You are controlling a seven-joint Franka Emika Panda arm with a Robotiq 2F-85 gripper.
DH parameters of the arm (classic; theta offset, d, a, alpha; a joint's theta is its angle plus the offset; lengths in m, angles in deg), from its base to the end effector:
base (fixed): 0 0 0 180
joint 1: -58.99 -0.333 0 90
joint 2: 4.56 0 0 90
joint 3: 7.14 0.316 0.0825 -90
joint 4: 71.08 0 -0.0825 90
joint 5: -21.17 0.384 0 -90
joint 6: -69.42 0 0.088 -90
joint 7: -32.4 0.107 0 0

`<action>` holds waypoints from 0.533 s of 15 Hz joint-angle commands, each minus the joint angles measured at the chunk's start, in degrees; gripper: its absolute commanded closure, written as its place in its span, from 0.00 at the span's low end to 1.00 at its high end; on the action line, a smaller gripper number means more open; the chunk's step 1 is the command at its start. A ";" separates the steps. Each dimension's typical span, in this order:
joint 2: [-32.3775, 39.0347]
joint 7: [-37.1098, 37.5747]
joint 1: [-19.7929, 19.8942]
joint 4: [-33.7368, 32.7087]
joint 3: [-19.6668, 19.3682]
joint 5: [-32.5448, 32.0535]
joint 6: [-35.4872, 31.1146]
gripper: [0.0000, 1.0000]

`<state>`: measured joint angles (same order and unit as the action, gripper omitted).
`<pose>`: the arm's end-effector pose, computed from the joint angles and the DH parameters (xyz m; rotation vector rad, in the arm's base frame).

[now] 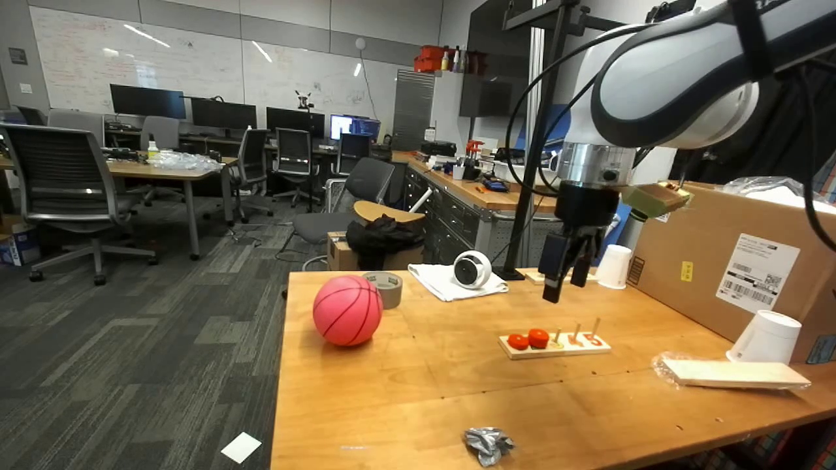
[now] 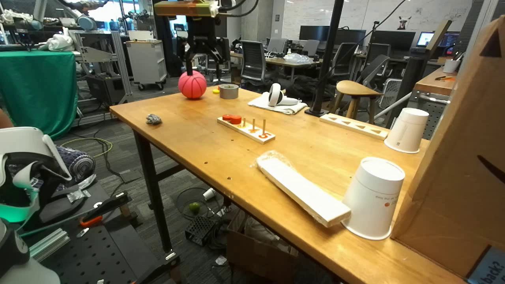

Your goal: Move all the orange blocks one at a time to the first right position

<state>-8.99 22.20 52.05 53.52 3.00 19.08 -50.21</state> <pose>0.4958 0.1515 0.4244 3.0019 0.7565 -0.0124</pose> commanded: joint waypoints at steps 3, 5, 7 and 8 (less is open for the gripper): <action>8.53 -19.78 -0.04 -8.57 -2.47 -0.20 0.13 0.00; 11.38 -25.05 -0.16 -11.23 -1.87 -0.50 1.43 0.00; 13.58 -30.02 -0.27 -12.68 -1.03 -0.79 1.10 0.00; 14.66 -32.55 -0.23 -13.31 -0.71 -1.17 1.02 0.00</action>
<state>1.98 -3.61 52.03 44.52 1.38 19.08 -50.34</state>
